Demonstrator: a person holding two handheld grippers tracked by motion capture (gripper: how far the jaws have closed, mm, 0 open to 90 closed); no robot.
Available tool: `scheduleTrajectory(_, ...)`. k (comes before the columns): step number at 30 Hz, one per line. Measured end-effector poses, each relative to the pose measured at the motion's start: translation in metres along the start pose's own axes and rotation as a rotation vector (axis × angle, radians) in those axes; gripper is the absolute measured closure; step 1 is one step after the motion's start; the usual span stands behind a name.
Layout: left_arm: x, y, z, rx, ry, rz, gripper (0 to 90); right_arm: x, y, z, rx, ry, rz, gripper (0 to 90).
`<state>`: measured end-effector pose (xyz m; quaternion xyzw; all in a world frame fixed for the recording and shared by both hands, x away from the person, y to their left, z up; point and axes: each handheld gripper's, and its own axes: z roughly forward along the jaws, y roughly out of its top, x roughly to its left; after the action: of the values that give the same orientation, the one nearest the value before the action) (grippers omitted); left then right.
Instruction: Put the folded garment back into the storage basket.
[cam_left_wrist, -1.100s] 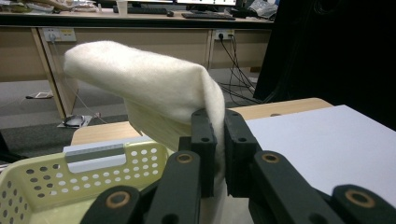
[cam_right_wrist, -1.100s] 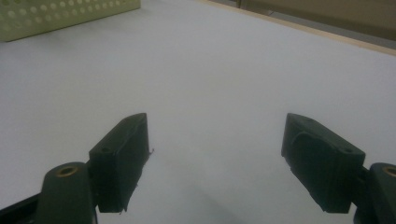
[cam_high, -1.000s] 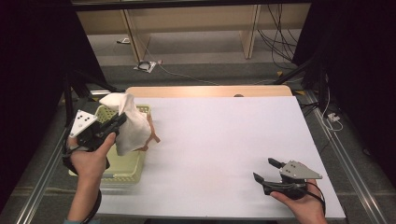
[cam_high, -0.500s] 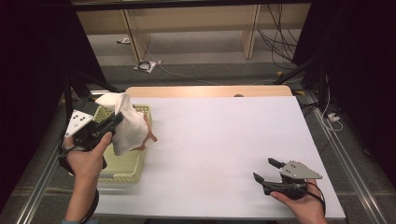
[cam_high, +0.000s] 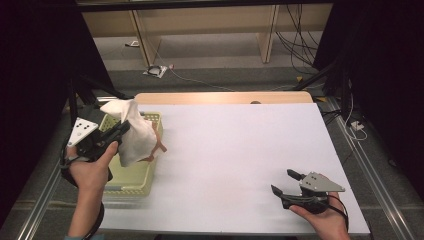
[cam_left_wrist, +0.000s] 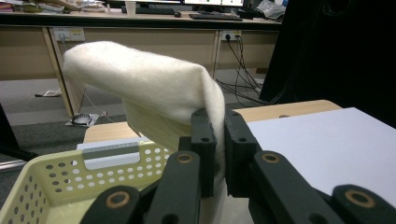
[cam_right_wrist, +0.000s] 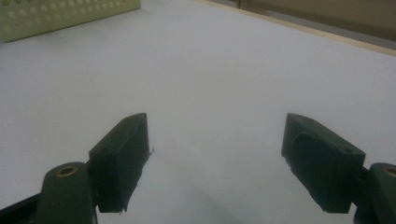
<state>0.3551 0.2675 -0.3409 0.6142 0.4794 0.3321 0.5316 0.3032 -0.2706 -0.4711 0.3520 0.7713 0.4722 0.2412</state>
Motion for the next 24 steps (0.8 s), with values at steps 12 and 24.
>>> scheduleTrajectory(12, 0.0061, 0.0, -0.0013, 0.008, 0.003, -0.007, 83.8, -0.0001, -0.0002, 0.0006, -0.001, 0.001, 0.001, 23.9)
scheduleTrajectory(24, 0.009, -0.0006, -0.0013, 0.022, -0.001, -0.007, 83.8, -0.0005, 0.0001, 0.0, 0.0, -0.001, 0.001, 23.9)
